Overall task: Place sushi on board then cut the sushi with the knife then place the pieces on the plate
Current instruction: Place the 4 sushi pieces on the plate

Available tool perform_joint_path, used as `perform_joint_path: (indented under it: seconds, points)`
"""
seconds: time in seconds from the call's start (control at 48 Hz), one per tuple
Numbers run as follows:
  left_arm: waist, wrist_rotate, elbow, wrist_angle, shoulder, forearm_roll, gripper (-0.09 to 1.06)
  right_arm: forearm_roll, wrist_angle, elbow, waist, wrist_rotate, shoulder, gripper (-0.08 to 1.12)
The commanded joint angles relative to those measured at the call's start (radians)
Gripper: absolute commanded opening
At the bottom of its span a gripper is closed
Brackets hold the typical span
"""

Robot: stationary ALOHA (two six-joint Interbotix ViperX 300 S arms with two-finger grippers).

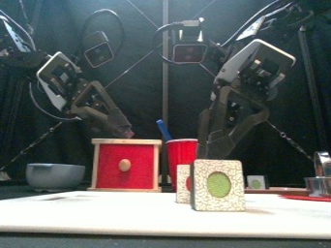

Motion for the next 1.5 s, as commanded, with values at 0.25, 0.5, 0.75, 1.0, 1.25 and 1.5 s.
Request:
perform_joint_path:
  seconds: [0.25, 0.5, 0.75, 1.0, 1.25, 1.5]
  points:
    - [0.003, 0.002, -0.015, -0.002, -0.003, 0.0, 0.74, -0.003, 0.017, -0.054, -0.003, -0.005, 0.002, 0.84]
    - [0.003, 0.002, -0.015, -0.002, -0.003, -0.002, 0.74, -0.021, 0.061, -0.067, -0.002, -0.009, -0.026, 0.84]
    - [0.002, 0.0, -0.014, -0.002, -0.003, -0.002, 0.74, -0.018, 0.078, -0.097, 0.003, -0.006, -0.063, 0.84]
    - [0.0, 0.002, -0.014, -0.002, -0.003, 0.0, 0.74, -0.017, 0.077, -0.12, 0.023, -0.008, -0.04, 0.84]
    - [0.0, 0.0, -0.014, -0.002, -0.003, 0.0, 0.74, -0.008, 0.075, -0.126, 0.037, -0.005, -0.012, 0.84]
    - [0.0, 0.002, -0.014, -0.002, -0.003, -0.002, 0.74, -0.006, 0.066, -0.138, 0.037, -0.006, 0.034, 0.84]
